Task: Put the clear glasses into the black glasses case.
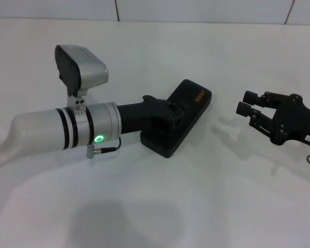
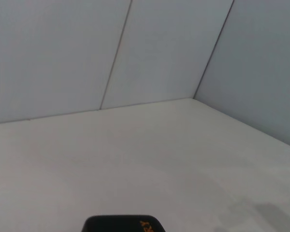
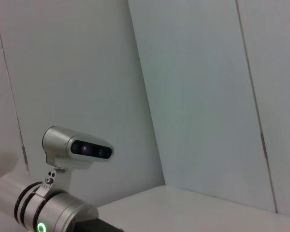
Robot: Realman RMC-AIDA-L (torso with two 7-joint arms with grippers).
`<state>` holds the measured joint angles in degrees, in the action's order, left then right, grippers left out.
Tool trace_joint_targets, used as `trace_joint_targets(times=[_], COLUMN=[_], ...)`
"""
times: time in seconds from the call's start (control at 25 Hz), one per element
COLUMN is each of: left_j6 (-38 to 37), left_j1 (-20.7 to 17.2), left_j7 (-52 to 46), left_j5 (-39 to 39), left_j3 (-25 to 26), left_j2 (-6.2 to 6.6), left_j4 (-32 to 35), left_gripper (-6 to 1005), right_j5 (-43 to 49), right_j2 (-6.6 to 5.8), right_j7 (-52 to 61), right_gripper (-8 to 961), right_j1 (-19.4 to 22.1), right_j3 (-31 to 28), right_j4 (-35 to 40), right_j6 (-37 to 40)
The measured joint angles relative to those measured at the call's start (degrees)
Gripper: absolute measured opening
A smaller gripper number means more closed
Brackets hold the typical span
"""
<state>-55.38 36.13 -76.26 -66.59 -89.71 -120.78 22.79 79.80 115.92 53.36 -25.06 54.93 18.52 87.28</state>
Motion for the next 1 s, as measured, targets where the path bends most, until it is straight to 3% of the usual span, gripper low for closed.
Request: trace_joint_targets(times=[0.2, 0.32, 0.4, 0.56, 0.84, 1.0], left_j6=[-3.1, -11.3, -13.8, -15.0, -17.7, -18.1], left_j1=[-0.6, -5.6, -10.5, -17.1, -22.0, -24.3], left_j7=[0.2, 3.8, 5.8, 6.4, 5.6, 5.0], left_j5=[0.7, 0.8, 0.7, -1.4, -3.9, -4.6], left_j3=[-0.6, -0.6, -0.4, -0.2, 2.3, 5.5], left_j2=[0.26, 1.05, 1.21, 1.42, 1.55, 1.53], left_j4=[2.1, 12.6, 21.5, 31.7, 31.3, 28.4], left_gripper=[126, 128, 129, 132, 136, 322], right_j5=[0.0, -0.1, -0.1, -0.1, 0.8, 1.6], right_j2=[0.0, -0.04, -0.09, -0.17, -0.59, -0.6], right_j7=[-0.1, -0.1, -0.2, -0.2, 0.0, 2.0], right_gripper=[335, 336, 337, 338, 341, 342], right_j1=[0.2, 0.4, 0.4, 0.7, 1.0, 1.1], right_j3=[0.0, 0.0, 0.0, 0.0, 0.1, 0.1], right_j4=[0.0, 0.0, 0.0, 0.4, 3.3, 7.4], right_j6=[0.0, 0.3, 0.5, 0.8, 2.6, 4.0])
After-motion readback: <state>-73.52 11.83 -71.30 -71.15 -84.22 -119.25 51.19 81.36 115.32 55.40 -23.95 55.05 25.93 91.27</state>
